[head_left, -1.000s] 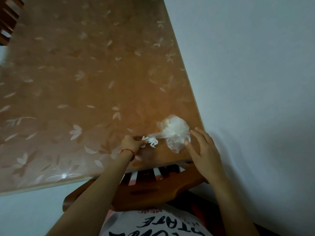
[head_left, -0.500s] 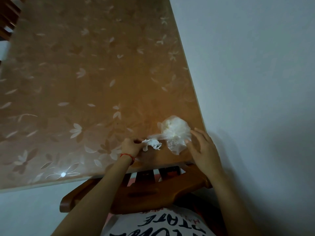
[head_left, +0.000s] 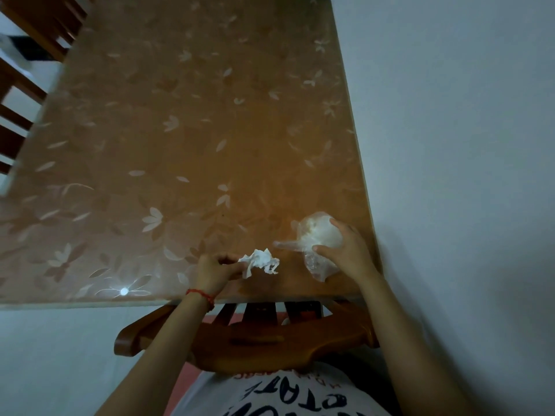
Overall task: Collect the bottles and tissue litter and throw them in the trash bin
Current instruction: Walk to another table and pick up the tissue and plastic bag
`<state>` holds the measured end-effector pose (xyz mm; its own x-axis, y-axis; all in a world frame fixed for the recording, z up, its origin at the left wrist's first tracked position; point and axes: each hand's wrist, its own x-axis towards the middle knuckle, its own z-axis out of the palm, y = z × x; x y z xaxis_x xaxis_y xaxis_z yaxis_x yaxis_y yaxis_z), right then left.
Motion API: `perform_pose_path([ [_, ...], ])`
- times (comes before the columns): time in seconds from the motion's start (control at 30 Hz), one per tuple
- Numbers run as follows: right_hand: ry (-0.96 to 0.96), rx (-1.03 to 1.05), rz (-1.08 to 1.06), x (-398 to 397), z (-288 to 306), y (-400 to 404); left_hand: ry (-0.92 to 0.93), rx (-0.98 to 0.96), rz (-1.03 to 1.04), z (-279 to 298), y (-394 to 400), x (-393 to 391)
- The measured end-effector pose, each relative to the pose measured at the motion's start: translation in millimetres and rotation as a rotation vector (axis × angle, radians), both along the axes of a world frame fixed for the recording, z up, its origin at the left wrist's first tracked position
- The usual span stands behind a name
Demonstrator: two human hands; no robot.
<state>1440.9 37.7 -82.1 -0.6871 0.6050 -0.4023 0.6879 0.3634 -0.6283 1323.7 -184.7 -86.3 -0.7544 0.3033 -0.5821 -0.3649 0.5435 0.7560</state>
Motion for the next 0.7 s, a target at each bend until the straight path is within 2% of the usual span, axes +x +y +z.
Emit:
perform_pose_path([
  [0.13,-0.078,0.013,0.032,-8,-12,8,0.001,0.011,0.032,4,-7,1],
  [0.33,-0.015,-0.137,-0.082,-12,-23,12,0.027,0.012,0.053,5,-15,2],
  [0.7,-0.016,-0.164,-0.208,-16,-25,12,-0.025,0.033,0.129,9,-24,8],
])
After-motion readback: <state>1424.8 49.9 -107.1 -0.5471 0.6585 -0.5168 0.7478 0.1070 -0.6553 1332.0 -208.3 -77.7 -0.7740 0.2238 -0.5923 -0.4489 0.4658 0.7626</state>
